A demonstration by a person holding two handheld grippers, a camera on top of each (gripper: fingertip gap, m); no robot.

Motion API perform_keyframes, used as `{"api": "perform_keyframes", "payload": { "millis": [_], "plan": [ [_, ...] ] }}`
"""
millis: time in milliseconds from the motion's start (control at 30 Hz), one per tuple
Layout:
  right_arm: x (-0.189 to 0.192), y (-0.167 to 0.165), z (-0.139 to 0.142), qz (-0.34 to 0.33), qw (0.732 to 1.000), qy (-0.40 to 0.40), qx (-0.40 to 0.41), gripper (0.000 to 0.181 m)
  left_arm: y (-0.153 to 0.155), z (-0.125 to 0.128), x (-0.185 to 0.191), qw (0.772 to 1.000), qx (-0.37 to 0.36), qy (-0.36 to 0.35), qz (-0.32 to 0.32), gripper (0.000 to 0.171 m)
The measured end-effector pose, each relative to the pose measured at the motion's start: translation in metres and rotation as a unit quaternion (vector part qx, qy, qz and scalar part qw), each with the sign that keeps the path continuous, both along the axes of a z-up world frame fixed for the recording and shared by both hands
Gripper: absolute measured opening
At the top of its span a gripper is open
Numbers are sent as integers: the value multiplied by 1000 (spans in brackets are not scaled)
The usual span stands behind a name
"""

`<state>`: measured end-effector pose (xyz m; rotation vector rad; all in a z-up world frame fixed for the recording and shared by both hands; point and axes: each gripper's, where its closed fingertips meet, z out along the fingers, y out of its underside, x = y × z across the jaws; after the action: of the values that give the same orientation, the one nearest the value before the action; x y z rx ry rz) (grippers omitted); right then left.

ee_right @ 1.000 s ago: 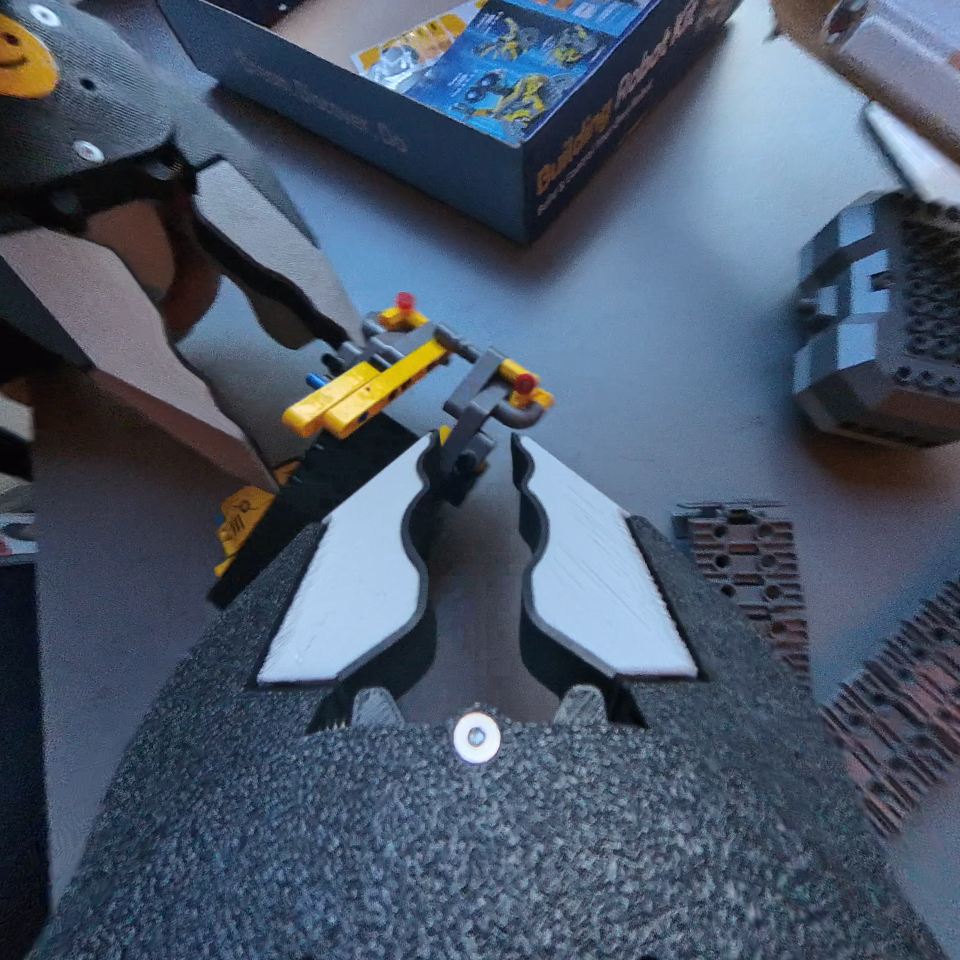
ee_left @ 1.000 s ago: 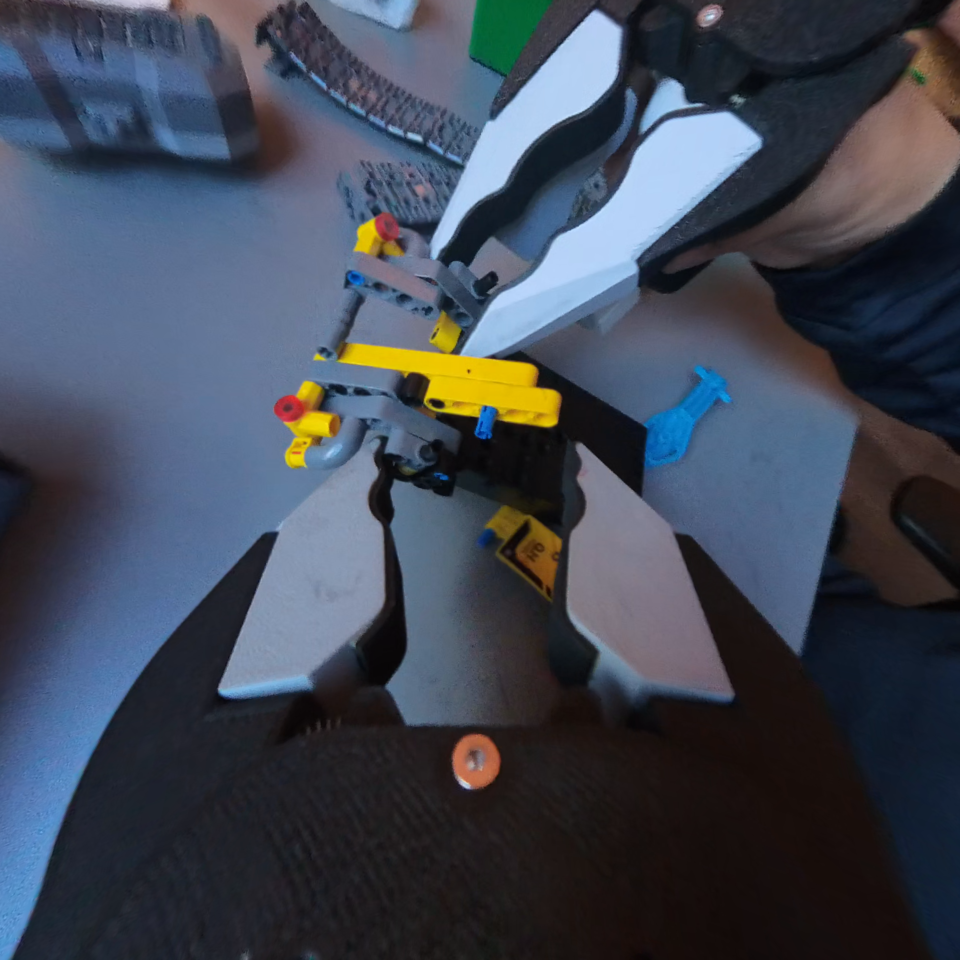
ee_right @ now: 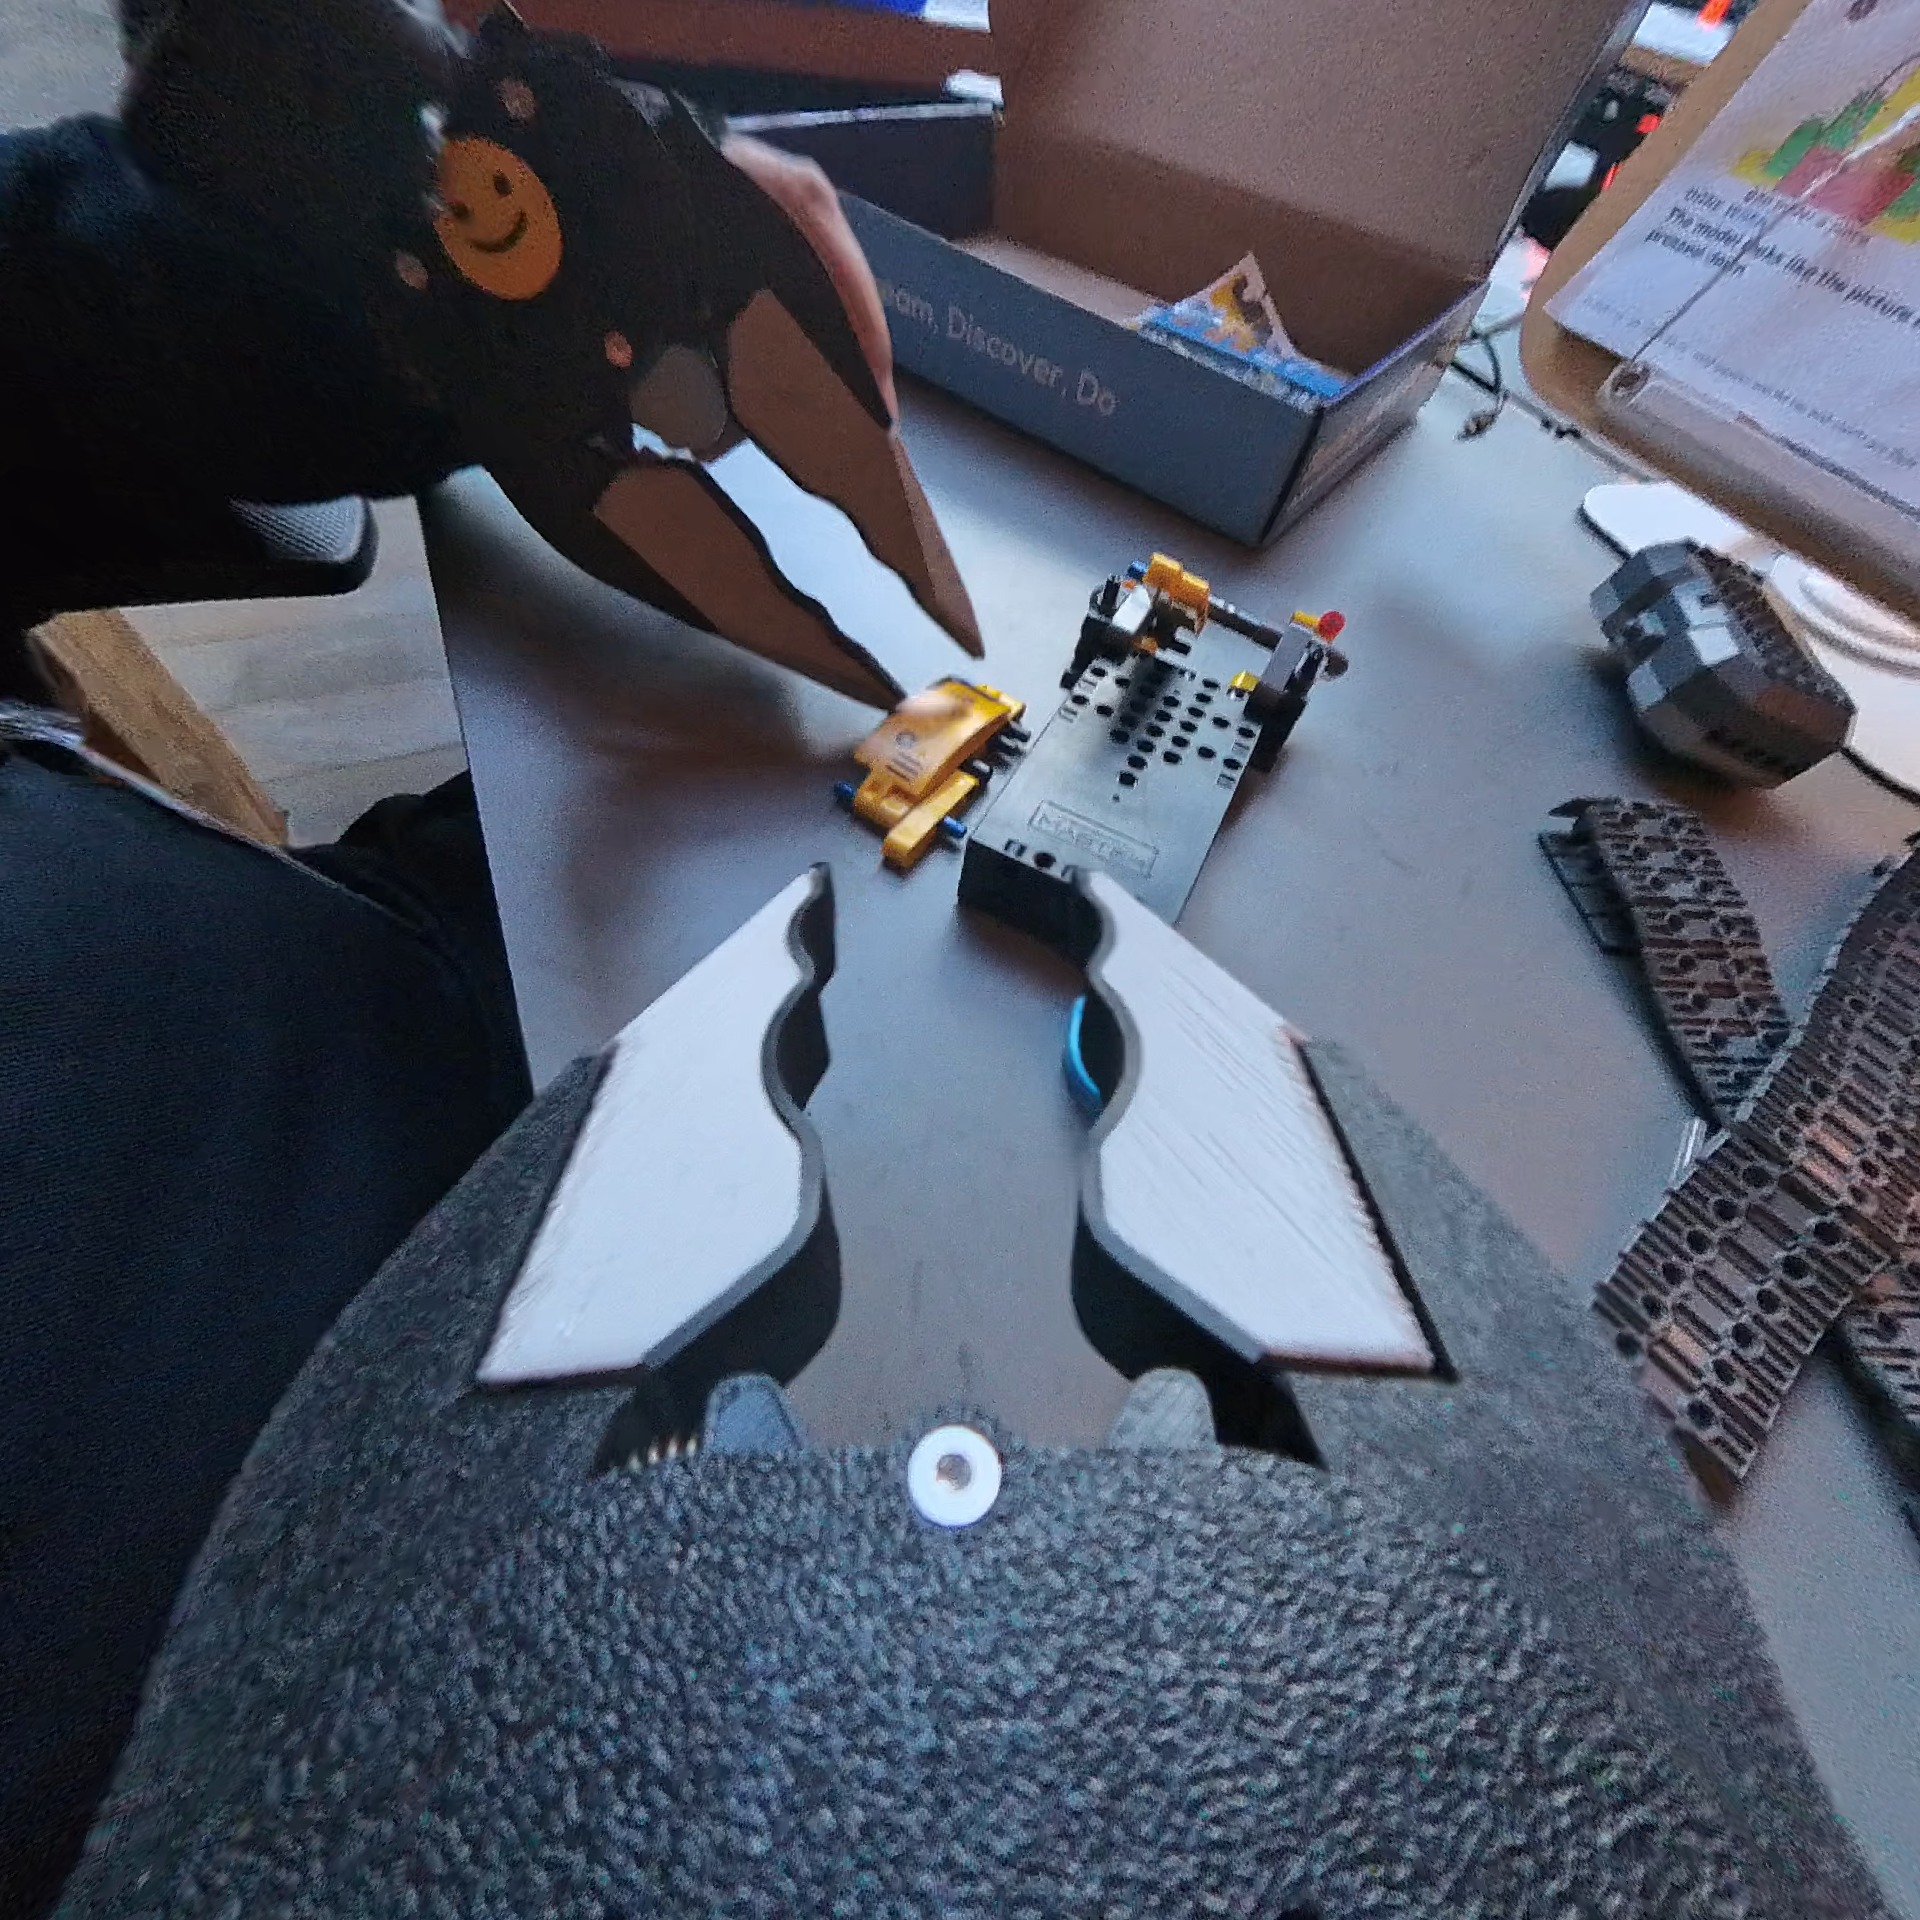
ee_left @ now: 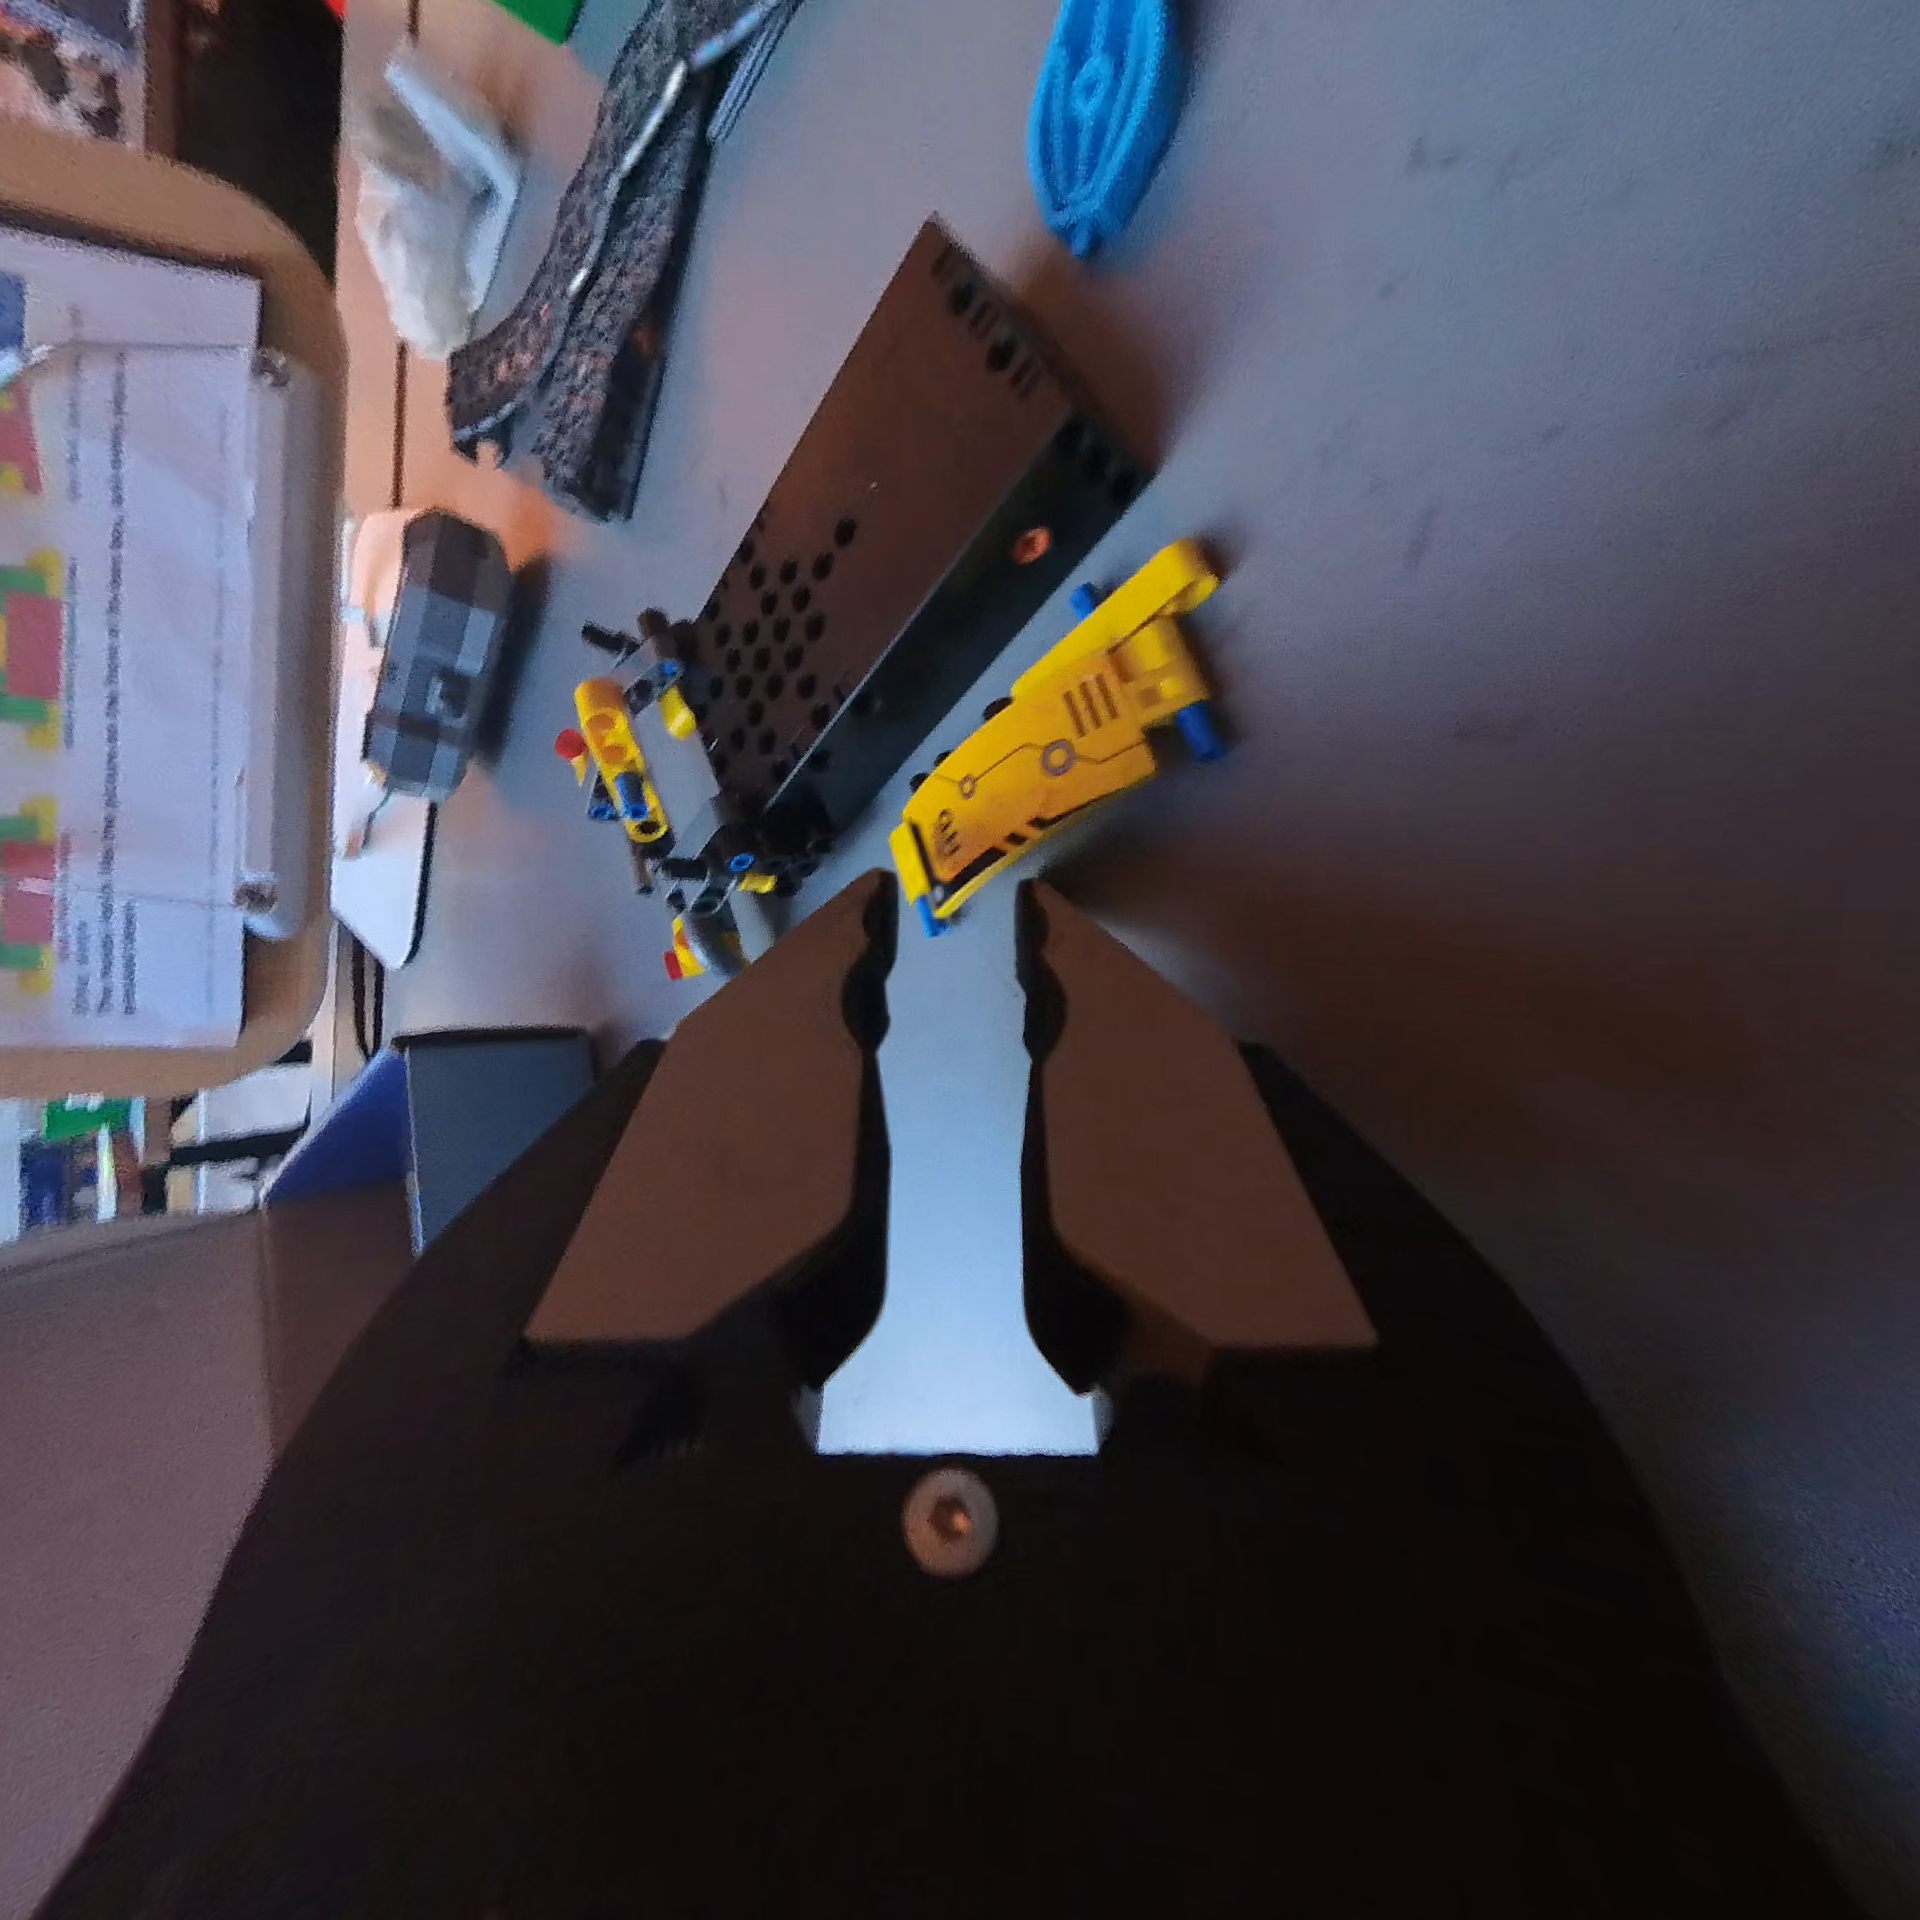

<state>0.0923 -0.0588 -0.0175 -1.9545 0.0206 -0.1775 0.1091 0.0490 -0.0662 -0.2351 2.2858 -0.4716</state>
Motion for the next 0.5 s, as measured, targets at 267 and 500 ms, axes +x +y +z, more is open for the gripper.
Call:
{"api": "perform_keyframes", "payload": {
  "millis": [267,500],
  "plan": [
    [-1,1,-18,18,997,63,-47,57,-1,10,12,995,61,-63,-47,43],
    [1,-1,-8,30,992,118,-11,53,-12,-3,19,985,99,-107,-90,8]
  ]
}}
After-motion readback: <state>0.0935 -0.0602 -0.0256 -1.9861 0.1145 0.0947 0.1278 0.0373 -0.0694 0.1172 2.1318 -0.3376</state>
